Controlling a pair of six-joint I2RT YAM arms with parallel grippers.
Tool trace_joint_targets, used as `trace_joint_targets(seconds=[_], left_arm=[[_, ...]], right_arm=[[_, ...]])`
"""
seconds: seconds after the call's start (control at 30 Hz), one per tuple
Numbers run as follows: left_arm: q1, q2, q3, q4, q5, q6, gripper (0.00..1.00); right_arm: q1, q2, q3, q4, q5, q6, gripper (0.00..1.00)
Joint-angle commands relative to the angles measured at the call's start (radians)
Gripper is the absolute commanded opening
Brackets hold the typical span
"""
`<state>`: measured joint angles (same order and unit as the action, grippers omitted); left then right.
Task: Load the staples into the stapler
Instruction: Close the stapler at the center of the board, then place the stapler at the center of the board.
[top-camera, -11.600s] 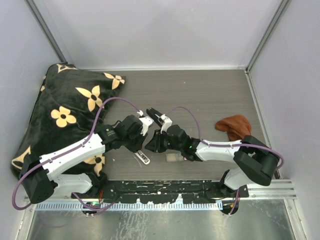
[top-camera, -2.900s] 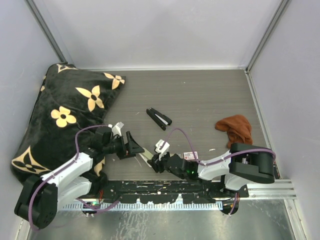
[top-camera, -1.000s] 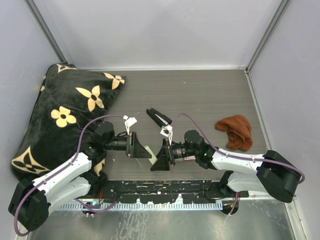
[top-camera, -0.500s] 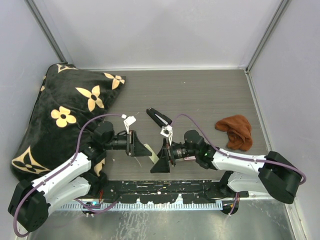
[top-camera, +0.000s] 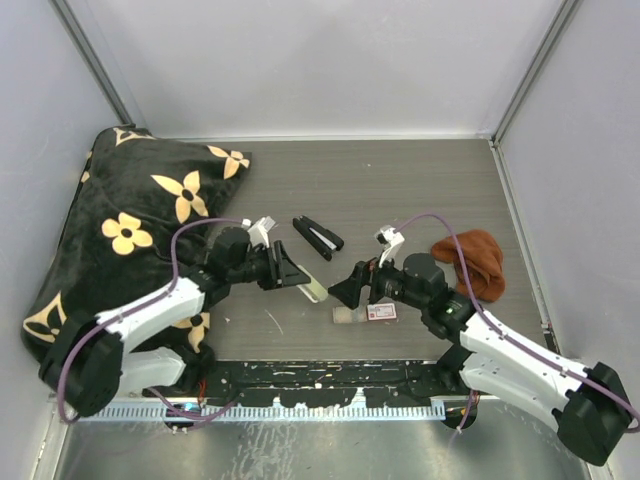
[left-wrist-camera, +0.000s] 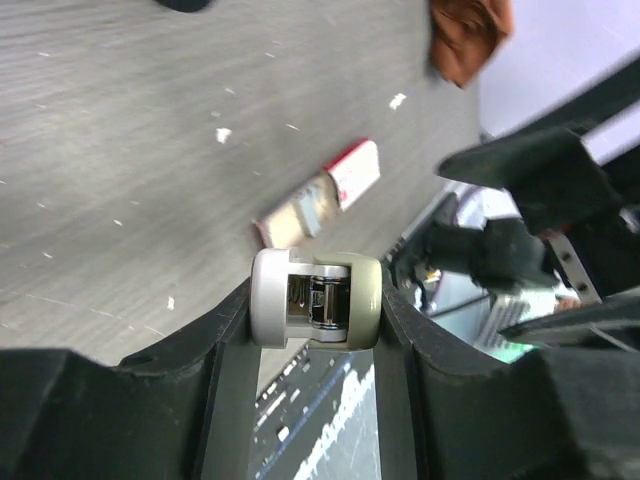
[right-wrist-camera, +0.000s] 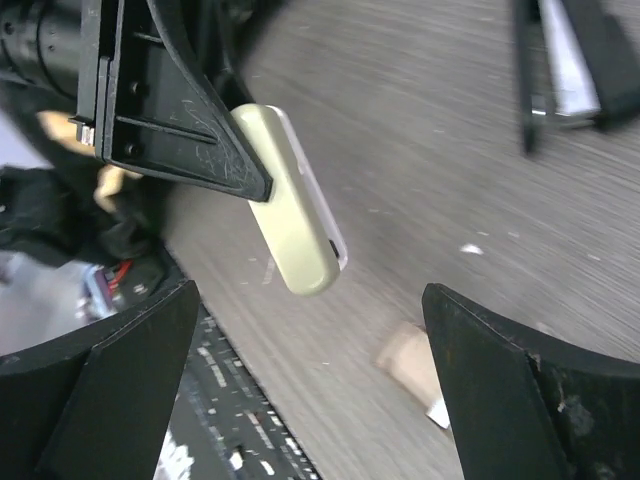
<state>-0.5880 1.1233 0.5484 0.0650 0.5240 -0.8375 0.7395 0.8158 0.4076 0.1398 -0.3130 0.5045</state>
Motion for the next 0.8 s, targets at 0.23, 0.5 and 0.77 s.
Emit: trace_joint_targets(seconds=[0.23,0.5,0.77], left_arm=[[0.003,0.409,0.225,0.182,-0.118,-0.005,0.0],[0.005,0.53,0.287,0.121,-0.159,0.056,0.2],[0.006,0.5,0.279,0.05,-0.25,0.175,0.7]], right_arm=[[-0.012,-0.178,-0.026,-0.197,0.312,-0.06,1.0],[-0.011,-0.23,-0.046,-0.224,0.381,-0.062,1.0],[-0.011,-0.222,-0.036,-0.224,0.412,-0.069,1.0]])
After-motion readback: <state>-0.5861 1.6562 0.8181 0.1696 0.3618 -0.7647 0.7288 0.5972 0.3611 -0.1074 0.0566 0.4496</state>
